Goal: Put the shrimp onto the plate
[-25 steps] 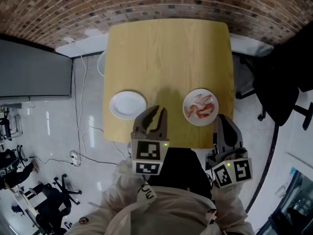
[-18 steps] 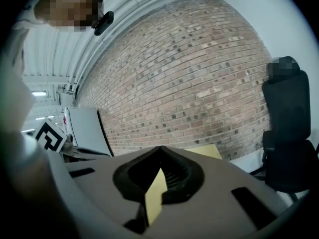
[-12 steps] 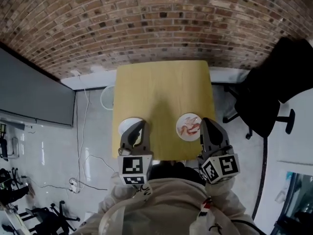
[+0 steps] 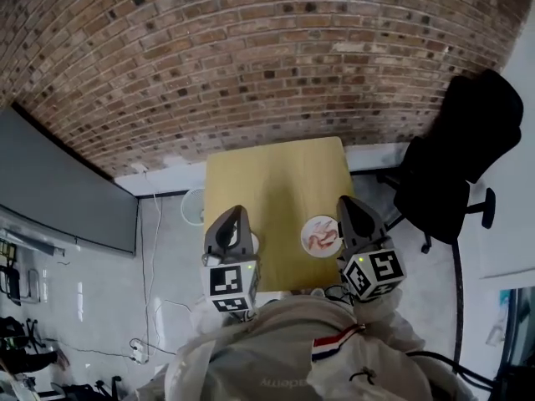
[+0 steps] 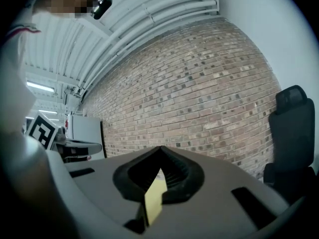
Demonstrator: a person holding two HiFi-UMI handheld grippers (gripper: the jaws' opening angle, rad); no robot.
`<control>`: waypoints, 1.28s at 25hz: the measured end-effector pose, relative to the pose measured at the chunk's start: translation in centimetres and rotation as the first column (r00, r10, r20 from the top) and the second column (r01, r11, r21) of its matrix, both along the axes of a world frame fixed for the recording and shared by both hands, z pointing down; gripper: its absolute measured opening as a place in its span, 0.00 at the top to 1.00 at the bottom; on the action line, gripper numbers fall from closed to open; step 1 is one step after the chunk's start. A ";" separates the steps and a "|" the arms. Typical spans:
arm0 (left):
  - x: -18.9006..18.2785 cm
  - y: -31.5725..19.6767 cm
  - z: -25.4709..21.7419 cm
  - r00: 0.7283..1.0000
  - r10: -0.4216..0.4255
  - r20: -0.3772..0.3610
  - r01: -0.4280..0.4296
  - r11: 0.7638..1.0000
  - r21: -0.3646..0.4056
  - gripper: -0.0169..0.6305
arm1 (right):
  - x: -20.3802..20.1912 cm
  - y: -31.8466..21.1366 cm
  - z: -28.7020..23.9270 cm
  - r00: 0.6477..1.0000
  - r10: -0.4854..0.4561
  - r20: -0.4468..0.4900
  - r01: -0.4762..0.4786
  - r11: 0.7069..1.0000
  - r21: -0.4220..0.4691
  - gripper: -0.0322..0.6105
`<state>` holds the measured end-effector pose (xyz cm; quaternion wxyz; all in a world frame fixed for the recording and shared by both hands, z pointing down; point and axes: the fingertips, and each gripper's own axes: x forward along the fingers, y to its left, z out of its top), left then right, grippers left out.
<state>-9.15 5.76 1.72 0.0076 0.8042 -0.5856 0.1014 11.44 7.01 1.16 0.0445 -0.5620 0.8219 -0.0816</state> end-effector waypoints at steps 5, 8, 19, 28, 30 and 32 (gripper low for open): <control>0.9 -0.7 -2.1 1.000 0.012 0.004 -0.012 0.999 0.038 0.96 | -0.4 -0.5 -2.2 1.000 -0.017 -0.009 0.017 1.000 0.026 0.91; 0.8 -1.0 -2.7 1.000 0.010 0.003 -0.010 0.999 0.050 0.96 | -0.6 -0.5 -2.7 1.000 -0.010 -0.018 0.010 0.999 0.032 0.91; 0.9 -1.9 -3.1 1.000 0.020 -0.007 -0.019 0.998 0.063 0.96 | -2.3 -1.6 -2.7 0.999 -0.036 -0.019 0.037 0.999 0.024 0.91; 0.5 -2.6 -2.3 1.000 0.026 -0.013 -0.026 0.999 0.046 0.96 | -2.7 -2.2 -1.9 0.999 -0.029 -0.023 0.029 1.000 0.005 0.91; 0.5 -2.8 -2.2 1.000 0.028 -0.014 -0.028 0.999 0.043 0.96 | -2.6 -2.2 -1.7 0.999 -0.024 -0.024 0.024 1.000 -0.003 0.91; 0.6 -3.0 -2.1 0.999 0.031 -0.013 -0.031 0.999 0.040 0.96 | -2.4 -2.3 -1.4 1.000 -0.017 -0.025 0.017 1.000 -0.008 0.91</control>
